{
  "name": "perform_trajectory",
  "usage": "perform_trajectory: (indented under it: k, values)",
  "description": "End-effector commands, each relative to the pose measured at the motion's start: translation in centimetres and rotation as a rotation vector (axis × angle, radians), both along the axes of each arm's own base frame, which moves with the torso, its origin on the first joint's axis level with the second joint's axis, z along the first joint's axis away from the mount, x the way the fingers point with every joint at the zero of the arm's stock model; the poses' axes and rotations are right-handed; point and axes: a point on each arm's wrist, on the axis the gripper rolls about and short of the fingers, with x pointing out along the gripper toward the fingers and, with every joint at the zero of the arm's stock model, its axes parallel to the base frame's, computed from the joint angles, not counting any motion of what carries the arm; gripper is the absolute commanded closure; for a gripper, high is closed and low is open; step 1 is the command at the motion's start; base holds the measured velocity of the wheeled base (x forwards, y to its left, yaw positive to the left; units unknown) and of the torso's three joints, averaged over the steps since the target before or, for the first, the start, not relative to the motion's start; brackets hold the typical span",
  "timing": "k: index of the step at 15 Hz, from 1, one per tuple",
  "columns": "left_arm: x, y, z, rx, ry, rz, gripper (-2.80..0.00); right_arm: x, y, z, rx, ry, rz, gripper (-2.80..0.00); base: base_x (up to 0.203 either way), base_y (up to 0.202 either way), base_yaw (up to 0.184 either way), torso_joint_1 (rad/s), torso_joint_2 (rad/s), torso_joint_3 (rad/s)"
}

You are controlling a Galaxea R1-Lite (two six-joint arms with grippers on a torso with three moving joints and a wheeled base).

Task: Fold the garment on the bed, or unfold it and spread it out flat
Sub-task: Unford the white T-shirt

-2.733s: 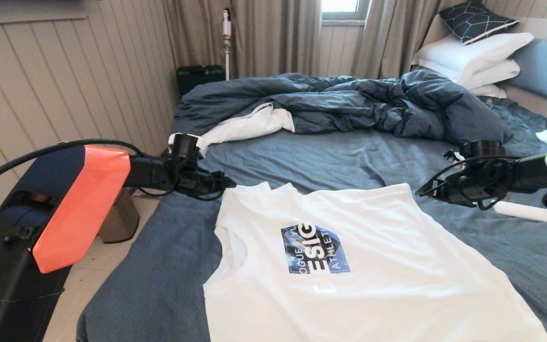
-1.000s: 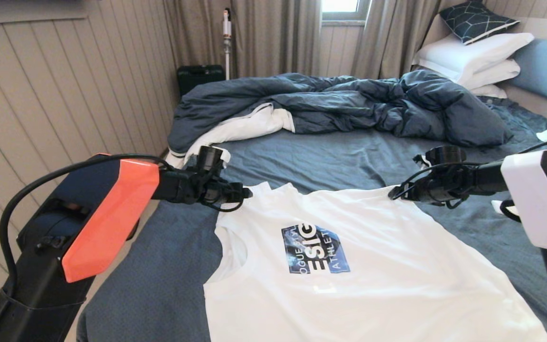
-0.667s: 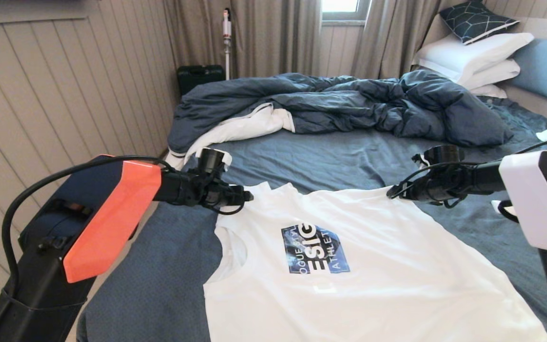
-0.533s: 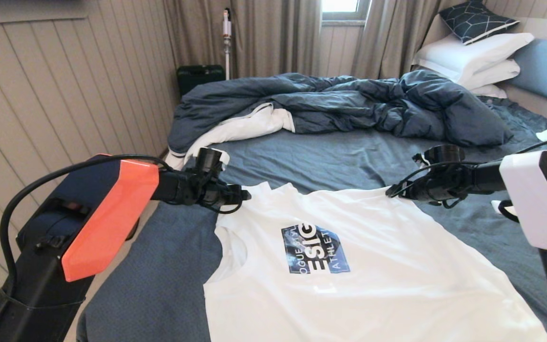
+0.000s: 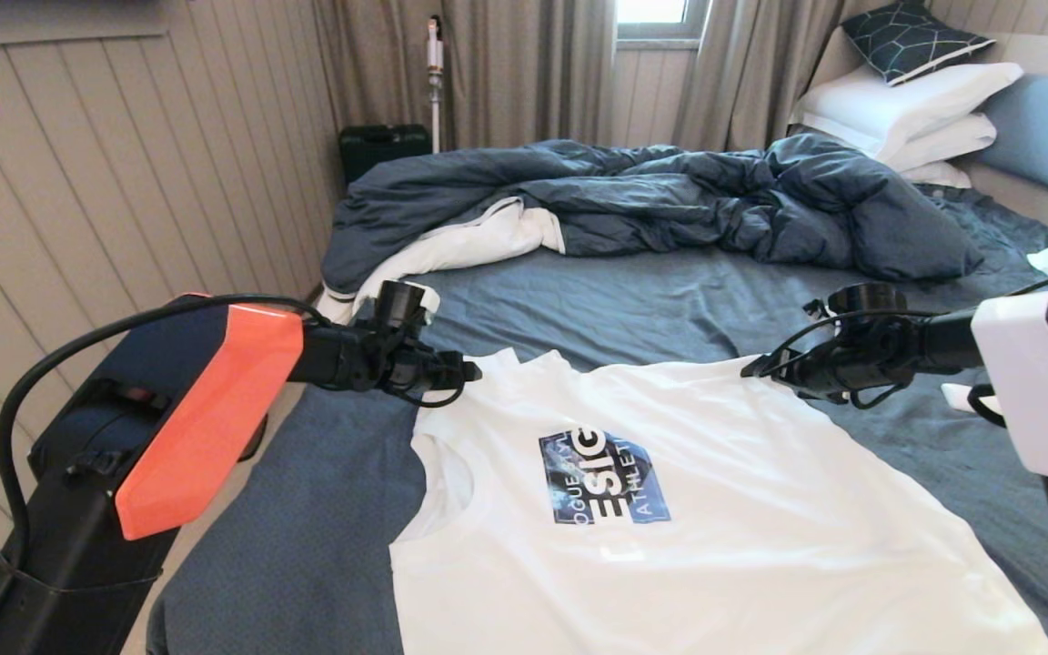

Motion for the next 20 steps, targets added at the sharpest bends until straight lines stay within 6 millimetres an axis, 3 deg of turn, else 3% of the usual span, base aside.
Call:
perform_trajectory:
  k: [1, 15, 16, 20]
  values:
    - [0.0, 0.0, -0.1, -0.002, 0.001, 0.001, -2.80, -0.1, -0.7, 0.4, -0.006, -0.016, -0.017, -2.80, 0.000, 0.000, 0.000, 0.000, 0.00, 0.000]
    - [0.1, -0.1, -0.4, -0.004, 0.008, -0.005, -2.80, 0.5, -0.4, -0.9, -0.012, -0.027, -0.007, -2.80, 0.000, 0.000, 0.000, 0.000, 0.00, 0.000]
    - [0.1, -0.1, -0.4, -0.004, 0.008, -0.005, -2.80, 0.5, -0.4, -1.0, -0.012, -0.025, -0.006, 0.00, 0.000, 0.000, 0.000, 0.000, 0.00, 0.000]
    - [0.2, -0.1, -0.7, -0.002, 0.011, -0.006, -2.80, 0.6, -0.5, -1.4, -0.012, -0.018, -0.005, 0.00, 0.000, 0.000, 0.000, 0.000, 0.00, 0.000]
